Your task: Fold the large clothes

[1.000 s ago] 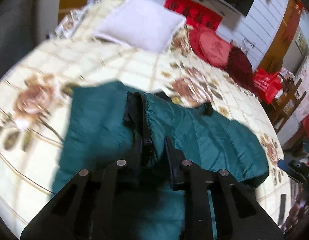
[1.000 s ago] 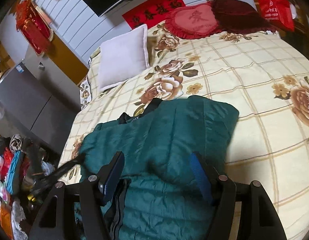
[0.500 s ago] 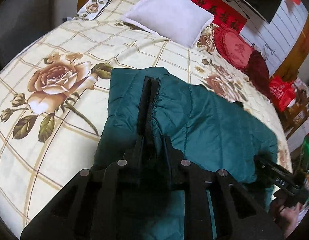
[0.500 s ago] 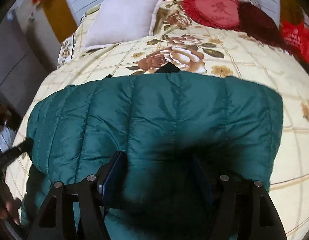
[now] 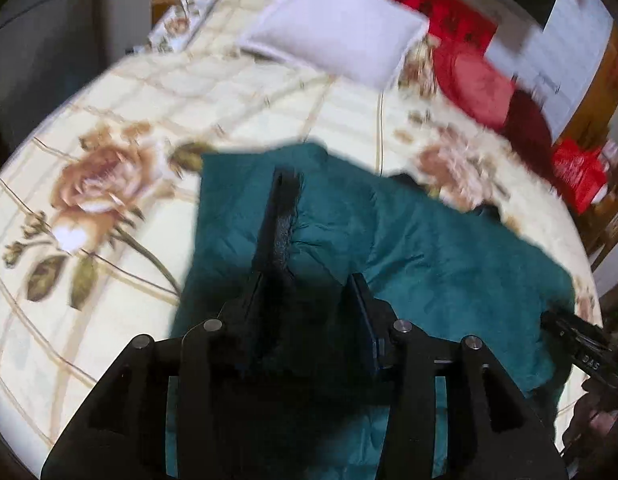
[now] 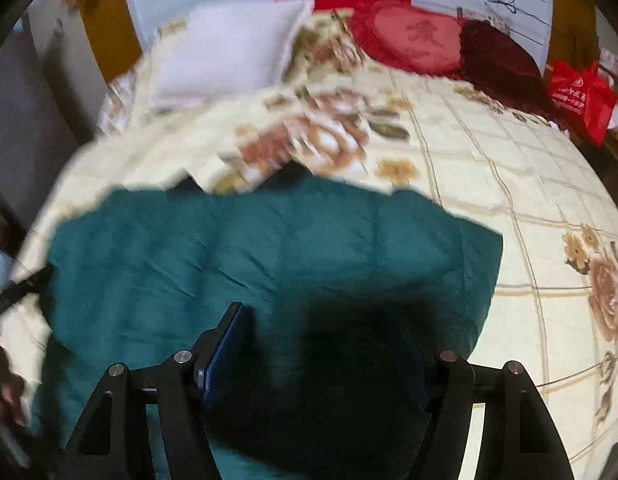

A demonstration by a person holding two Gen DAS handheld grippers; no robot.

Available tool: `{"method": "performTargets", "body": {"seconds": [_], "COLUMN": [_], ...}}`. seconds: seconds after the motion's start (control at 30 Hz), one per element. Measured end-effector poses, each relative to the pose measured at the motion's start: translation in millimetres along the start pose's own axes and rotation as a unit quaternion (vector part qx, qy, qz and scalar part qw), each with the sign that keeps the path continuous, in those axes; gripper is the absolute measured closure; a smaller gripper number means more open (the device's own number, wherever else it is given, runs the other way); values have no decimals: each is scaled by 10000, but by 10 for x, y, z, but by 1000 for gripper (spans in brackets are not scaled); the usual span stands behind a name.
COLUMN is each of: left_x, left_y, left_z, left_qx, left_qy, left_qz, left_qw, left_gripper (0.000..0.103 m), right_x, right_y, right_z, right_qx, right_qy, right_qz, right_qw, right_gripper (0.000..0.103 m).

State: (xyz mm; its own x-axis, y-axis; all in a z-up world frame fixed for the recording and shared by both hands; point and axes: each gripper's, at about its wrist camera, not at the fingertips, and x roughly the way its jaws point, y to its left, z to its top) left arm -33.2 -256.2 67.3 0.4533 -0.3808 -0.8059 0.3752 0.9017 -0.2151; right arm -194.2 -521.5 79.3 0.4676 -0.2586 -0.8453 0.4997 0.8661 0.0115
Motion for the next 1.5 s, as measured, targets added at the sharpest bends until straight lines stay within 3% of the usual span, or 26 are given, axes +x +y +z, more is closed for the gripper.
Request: {"method": "performTargets", "body": {"seconds": [0.13,0.27,0.4,0.53,0.67,0.8,0.9,1.0,1.13,1.23,1.3,1.4,1.5], "left_x": [125,137,-51,-48,247,354,376,380,357,338,359,398,359], "left_y": [-145,-207,-110,-145,-210,-241,-260,-248,-252,-294,-357,-447,-396], "left_z": [-70,-92,-8,135,182,125,93,90,82,48,11,-43,-31], "left_qx": [242,441,136,35,185,352,448,428,350,311,415,647,615], "left_qy": [-76,-71,-353,-443,-51,-70,-85,-91,-96,-122,-185,-312,-256], "left_qz": [50,209,37,88,375,473,543,513,518,512,542,731,638], "left_qw": [9997,9988,9993,9990,9991,9982,9975,9977,9980,9981,9975,9947,9957], "left_gripper": [56,53,53,53,53,47,46,46,46,46,41,38,38], "right_x": [107,-3,-327,-230,106,366,253,-63,-338,-225,-96,27,-56], "right_y": [-333,-355,-156,253,576,626,582,481,227,11,-63,-39,2], "right_z": [-75,-17,56,191,226,178,190,97,-198,-363,-410,-413,-393], "right_qx": [470,589,611,401,72,-31,-66,-112,-231,-149,-82,-110,-96], "right_qy": [-71,-17,-488,-357,-185,-150,-78,-326,-460,-215,-127,-166,-141], "right_qz": [97,11,581,855,539,253,321,421,151,-1,12,-79,-152], "right_qw": [9988,9983,9952,9949,9983,9996,9994,9985,9986,9997,9999,9998,9997], "right_gripper": [35,35,35,35,35,31,32,32,32,32,32,30,30]}}
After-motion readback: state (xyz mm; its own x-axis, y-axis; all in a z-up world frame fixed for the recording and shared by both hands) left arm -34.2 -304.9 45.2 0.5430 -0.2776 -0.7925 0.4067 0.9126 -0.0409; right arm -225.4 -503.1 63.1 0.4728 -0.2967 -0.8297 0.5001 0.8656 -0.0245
